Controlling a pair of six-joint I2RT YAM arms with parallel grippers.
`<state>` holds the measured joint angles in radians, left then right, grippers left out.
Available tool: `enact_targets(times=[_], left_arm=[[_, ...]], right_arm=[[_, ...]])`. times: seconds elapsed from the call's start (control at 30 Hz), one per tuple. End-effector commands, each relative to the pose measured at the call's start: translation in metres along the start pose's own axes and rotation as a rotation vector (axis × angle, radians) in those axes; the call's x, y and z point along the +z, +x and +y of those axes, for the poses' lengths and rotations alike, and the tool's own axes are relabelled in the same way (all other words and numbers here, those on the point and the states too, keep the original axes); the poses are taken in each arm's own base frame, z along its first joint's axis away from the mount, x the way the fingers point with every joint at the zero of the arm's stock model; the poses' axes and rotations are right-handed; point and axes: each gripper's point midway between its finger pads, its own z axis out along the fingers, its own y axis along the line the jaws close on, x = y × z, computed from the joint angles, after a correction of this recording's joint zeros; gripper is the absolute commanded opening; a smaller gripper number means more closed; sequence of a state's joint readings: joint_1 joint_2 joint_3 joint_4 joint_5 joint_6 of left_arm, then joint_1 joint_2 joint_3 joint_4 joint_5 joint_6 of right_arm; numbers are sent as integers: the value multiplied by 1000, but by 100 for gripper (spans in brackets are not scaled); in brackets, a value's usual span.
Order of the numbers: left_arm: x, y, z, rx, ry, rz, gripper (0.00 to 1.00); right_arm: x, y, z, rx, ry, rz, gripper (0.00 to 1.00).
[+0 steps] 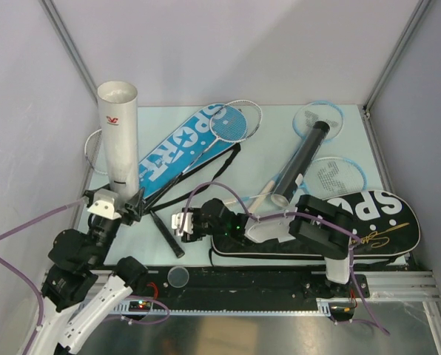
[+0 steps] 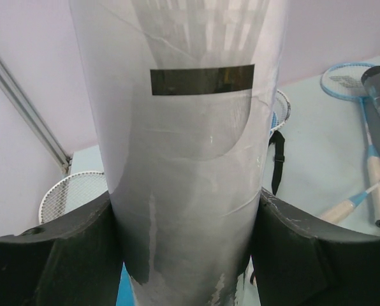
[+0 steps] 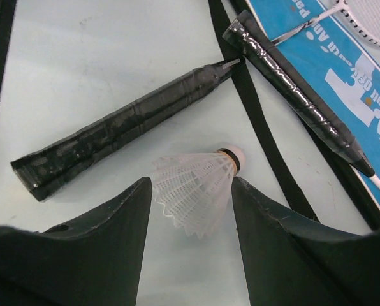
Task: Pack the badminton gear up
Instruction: Pick up the shuttlecock at the center of the board.
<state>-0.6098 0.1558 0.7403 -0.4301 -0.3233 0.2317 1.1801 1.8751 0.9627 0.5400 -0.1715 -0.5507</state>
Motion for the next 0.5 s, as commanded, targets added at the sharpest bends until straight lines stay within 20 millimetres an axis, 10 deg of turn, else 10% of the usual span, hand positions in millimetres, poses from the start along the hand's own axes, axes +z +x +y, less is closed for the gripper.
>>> enact_targets(times=[0.0, 0.2, 0.47], left_arm=[[-3, -11, -8, -51, 46, -56, 54], [-3, -5, -6, -32, 33, -40, 54], [-1, 13, -7, 14, 25, 6, 53]], right_arm=[[19, -17, -18, -113, 81, -42, 58], [32, -2, -26, -140, 133, 22, 51], [18, -30, -36, -51, 168, -11, 3]])
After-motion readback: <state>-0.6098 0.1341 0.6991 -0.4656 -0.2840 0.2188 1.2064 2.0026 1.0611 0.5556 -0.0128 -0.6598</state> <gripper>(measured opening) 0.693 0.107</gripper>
